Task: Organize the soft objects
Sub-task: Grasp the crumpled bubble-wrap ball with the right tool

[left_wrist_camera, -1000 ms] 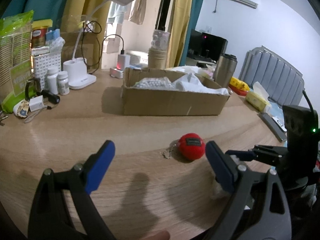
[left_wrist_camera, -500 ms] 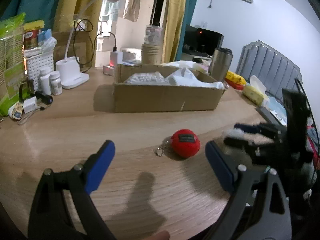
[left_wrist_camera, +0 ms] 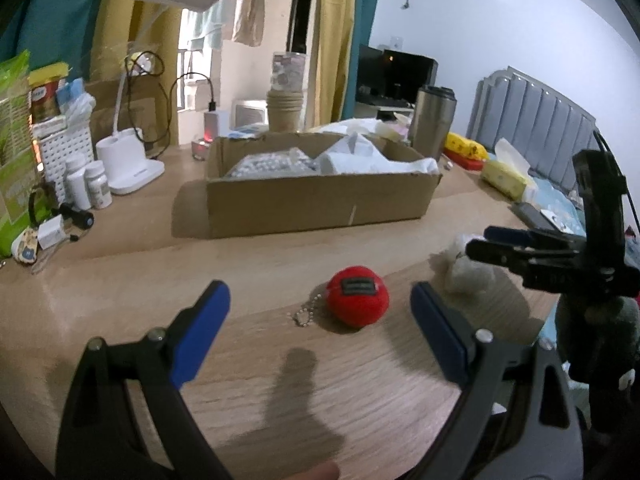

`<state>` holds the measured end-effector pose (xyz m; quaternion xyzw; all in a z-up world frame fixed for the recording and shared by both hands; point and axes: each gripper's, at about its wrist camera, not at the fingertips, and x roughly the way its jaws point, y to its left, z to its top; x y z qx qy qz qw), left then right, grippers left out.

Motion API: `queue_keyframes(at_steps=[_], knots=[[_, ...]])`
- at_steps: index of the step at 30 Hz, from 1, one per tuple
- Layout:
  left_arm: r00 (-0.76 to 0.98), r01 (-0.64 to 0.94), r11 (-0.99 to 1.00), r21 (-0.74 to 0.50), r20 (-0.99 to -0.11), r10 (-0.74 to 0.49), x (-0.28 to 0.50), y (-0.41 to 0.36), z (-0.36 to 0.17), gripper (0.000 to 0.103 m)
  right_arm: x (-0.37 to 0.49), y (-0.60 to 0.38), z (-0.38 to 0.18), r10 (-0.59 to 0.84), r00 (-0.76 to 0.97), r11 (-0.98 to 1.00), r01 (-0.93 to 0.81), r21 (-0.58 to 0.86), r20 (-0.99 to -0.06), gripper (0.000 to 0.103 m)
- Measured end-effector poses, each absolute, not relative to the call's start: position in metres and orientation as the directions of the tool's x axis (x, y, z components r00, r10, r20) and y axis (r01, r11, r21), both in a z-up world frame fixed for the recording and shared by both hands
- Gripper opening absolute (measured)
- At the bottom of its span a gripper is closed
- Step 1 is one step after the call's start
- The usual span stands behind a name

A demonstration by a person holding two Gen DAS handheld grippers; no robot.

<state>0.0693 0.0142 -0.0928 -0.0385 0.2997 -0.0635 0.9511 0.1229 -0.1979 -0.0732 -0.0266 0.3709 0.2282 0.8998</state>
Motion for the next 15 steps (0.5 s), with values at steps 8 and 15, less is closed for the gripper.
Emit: queue_keyframes(at_steps=[8, 15], knots=[[0.783, 0.154, 0.987, -0.036, -0.605, -0.144, 0.085, -0.006, -0.101, 0.093, 0.128, -0.193, -0.087, 0.396, 0.599, 0.898, -0.411, 0.156, -0.696, 0.067], [0.761, 0.209, 0.978, 0.006, -0.629, -0.159, 0.098, -0.025, -0.107, 0.093, 0.13, -0.19, -0.09, 0.402, 0.602, 0.896, -0.415, 0.16, -0.69, 0.067]])
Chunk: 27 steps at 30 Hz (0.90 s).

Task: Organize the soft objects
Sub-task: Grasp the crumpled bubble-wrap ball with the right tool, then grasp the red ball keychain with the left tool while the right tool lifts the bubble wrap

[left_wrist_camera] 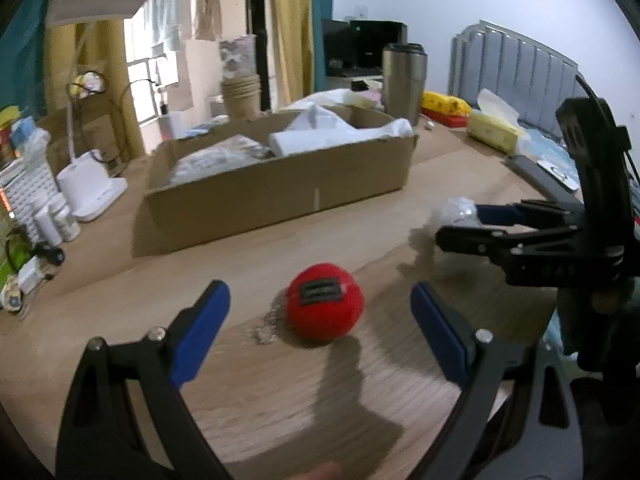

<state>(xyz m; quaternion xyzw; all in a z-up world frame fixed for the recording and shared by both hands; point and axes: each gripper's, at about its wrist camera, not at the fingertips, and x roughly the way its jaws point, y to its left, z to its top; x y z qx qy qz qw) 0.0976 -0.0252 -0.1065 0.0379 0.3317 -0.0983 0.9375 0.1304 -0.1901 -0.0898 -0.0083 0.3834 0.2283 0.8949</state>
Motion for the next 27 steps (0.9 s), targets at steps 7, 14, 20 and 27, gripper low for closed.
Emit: queue_keyframes(at_steps=[7, 14, 20, 27], knots=[[0.724, 0.201, 0.98, -0.009, -0.672, -0.155, 0.111, -0.027, -0.111, 0.092, 0.128, -0.187, -0.092, 0.416, 0.601, 0.889, -0.428, 0.164, -0.682, 0.067], [0.694, 0.21, 0.978, -0.003, -0.704, -0.151, 0.118, -0.03, -0.116, 0.065, 0.122, -0.179, -0.094, 0.435, 0.6, 0.873, -0.465, 0.151, -0.671, 0.066], [0.687, 0.245, 0.969, 0.038, -0.711, -0.146, 0.118, -0.04, -0.118, 0.045, 0.12, -0.179, -0.095, 0.446, 0.599, 0.865, -0.48, 0.148, -0.665, 0.063], [0.689, 0.257, 0.966, 0.017, -0.705, -0.171, 0.115, -0.038, -0.117, 0.041, 0.117, -0.177, -0.096, 0.494, 0.576, 0.84, -0.51, 0.186, -0.651, 0.057]])
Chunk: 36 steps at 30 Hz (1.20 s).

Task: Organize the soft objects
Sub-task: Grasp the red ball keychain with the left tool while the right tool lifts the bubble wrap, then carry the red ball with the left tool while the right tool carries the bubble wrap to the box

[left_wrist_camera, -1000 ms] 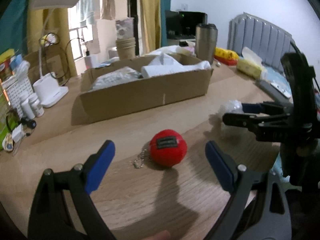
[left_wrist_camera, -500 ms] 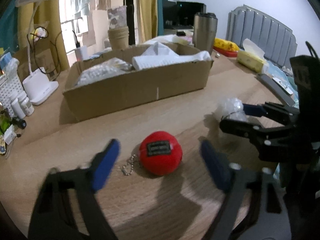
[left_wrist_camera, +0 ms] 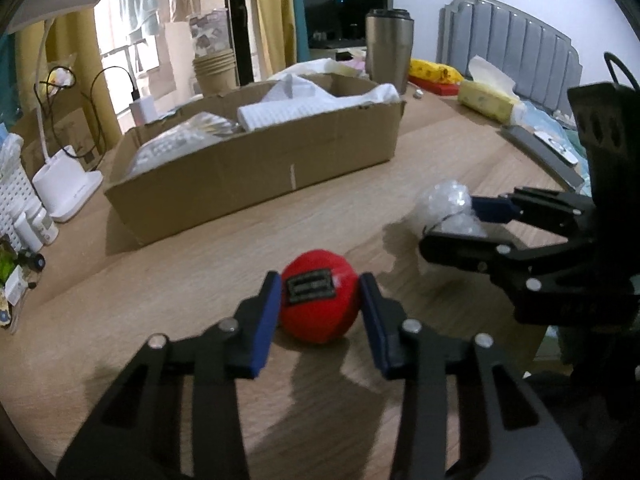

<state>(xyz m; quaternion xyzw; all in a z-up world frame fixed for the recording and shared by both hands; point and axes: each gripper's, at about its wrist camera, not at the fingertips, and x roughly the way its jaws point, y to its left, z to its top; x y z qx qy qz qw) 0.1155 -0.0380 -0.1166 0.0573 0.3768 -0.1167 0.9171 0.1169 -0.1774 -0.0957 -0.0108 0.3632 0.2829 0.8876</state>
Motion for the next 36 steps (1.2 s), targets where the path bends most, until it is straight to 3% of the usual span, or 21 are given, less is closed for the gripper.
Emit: queue_keyframes(at_steps=[14, 36], knots=[[0.733, 0.265, 0.962, -0.063, -0.635, -0.244, 0.102, -0.022, -0.088, 0.041, 0.118, -0.191, -0.073, 0.547, 0.594, 0.82, -0.522, 0.234, -0.59, 0.056], [0.834, 0.19, 0.982, -0.019, -0.524, -0.172, 0.117, 0.014, -0.041, 0.041, 0.135, -0.191, -0.031, 0.559, 0.653, 0.813, -0.554, 0.181, -0.512, 0.056]])
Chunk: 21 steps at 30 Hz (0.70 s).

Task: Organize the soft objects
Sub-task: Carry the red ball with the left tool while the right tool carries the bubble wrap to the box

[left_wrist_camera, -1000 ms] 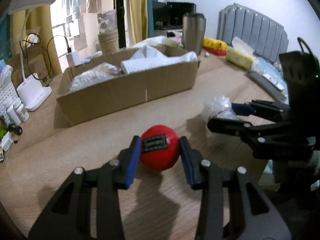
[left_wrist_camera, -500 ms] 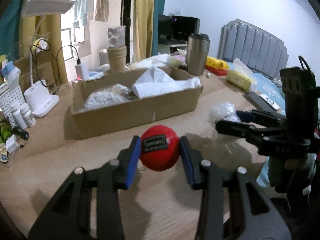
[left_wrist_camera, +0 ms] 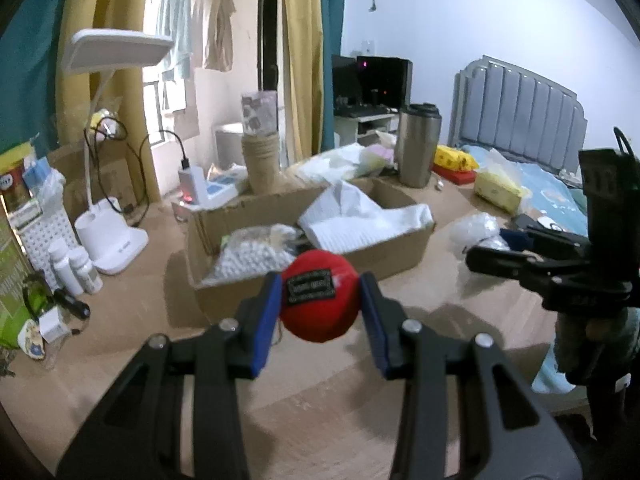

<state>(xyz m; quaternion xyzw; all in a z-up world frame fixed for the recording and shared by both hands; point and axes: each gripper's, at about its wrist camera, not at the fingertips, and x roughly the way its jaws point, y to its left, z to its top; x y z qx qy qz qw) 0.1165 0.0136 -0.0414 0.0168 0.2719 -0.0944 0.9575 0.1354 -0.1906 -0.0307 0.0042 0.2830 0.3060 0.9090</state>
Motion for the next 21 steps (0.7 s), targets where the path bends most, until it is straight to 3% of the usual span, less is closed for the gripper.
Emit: queue_keyframes(at_steps=[21], knots=[[0.883, 0.172, 0.985, -0.012, -0.441, -0.159, 0.159, 0.028, -0.014, 0.042, 0.174, -0.171, -0.003, 0.592, 0.668, 0.784, -0.607, 0.129, -0.452, 0.056]])
